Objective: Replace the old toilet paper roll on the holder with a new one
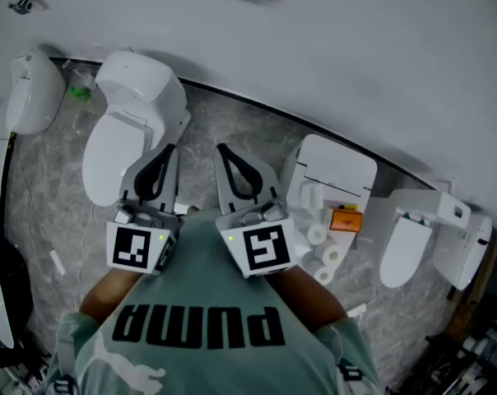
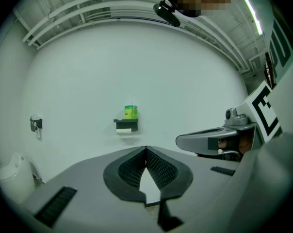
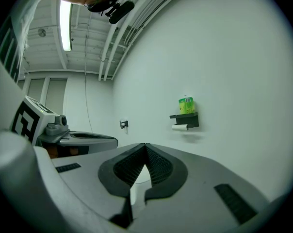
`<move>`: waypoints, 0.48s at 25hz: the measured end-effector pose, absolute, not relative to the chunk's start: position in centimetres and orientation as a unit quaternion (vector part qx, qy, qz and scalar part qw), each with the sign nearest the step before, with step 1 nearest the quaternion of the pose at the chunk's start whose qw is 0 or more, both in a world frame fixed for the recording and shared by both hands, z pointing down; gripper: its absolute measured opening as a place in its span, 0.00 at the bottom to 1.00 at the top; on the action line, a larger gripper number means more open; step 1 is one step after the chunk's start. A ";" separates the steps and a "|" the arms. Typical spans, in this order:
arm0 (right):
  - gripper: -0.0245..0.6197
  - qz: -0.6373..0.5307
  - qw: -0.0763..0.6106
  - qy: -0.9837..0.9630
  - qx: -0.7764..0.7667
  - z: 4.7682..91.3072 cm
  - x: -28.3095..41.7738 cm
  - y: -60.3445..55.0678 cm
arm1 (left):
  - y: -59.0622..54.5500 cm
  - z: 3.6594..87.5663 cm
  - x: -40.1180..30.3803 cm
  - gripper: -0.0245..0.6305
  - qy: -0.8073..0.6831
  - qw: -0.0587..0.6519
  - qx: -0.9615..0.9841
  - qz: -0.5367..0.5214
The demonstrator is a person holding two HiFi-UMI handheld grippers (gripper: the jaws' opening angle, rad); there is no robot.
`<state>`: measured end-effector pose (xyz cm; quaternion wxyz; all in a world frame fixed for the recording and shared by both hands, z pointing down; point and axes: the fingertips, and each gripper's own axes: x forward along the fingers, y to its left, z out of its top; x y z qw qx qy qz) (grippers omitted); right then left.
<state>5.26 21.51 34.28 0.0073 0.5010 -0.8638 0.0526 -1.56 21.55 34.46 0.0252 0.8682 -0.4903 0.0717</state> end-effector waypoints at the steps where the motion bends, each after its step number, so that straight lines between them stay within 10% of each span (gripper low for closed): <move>1: 0.05 0.054 0.006 -0.864 0.501 34.3 5.6 21.5 | 21.6 34.5 -1.2 0.04 -0.490 0.025 0.868 0.072; 12: 0.05 0.071 0.002 -0.856 0.512 35.0 8.9 21.4 | 21.5 34.9 2.1 0.04 -0.472 0.036 0.876 0.089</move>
